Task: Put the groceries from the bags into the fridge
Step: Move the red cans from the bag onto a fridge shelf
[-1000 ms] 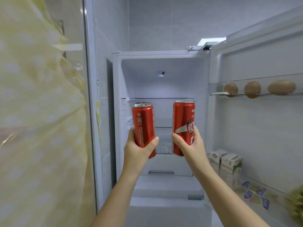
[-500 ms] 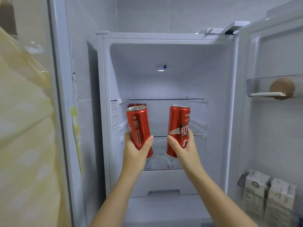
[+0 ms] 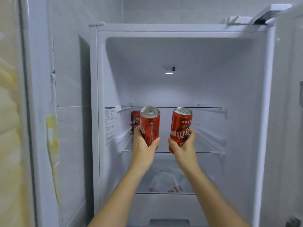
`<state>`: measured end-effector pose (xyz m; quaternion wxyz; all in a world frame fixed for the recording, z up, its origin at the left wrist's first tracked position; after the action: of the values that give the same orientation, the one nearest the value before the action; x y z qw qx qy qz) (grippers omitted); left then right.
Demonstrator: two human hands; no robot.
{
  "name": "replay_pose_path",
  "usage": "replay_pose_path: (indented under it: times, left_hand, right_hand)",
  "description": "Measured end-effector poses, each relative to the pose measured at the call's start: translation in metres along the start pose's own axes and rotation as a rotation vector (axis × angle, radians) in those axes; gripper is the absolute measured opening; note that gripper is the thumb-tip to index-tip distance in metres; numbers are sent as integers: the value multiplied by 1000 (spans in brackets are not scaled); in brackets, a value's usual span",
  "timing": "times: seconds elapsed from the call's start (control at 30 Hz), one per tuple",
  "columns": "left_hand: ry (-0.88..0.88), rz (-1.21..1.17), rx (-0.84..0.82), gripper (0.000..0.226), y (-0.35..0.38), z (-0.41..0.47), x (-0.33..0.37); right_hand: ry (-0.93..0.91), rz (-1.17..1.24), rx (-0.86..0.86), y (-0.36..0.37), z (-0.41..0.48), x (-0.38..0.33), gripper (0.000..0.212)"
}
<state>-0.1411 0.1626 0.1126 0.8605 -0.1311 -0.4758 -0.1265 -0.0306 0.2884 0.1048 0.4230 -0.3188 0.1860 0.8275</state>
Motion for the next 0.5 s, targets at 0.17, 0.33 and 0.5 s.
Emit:
replay_pose_path:
  times: [0.17, 0.33, 0.5]
  left_hand:
    - [1, 78, 36, 61, 17, 31, -11]
    - [-40, 124, 21, 64, 28, 52, -28]
    - [-86, 196, -59, 66, 39, 67, -37]
  right_hand:
    - [18, -23, 7, 5, 33, 37, 65]
    - [73, -56, -18, 9, 50, 60, 69]
    - [131, -131, -46, 17, 57, 72, 66]
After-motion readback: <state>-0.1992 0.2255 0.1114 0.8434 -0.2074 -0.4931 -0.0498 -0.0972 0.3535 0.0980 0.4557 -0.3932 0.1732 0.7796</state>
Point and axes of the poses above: each hand's wrist, its own z-axis towards the middle knuckle, its own y-axis out of the palm, x = y × z, the point moved 8 cm from there along z, towards the middle knuckle, and after that the axes turned 8 degrees about -y, right-handed, at the moved point
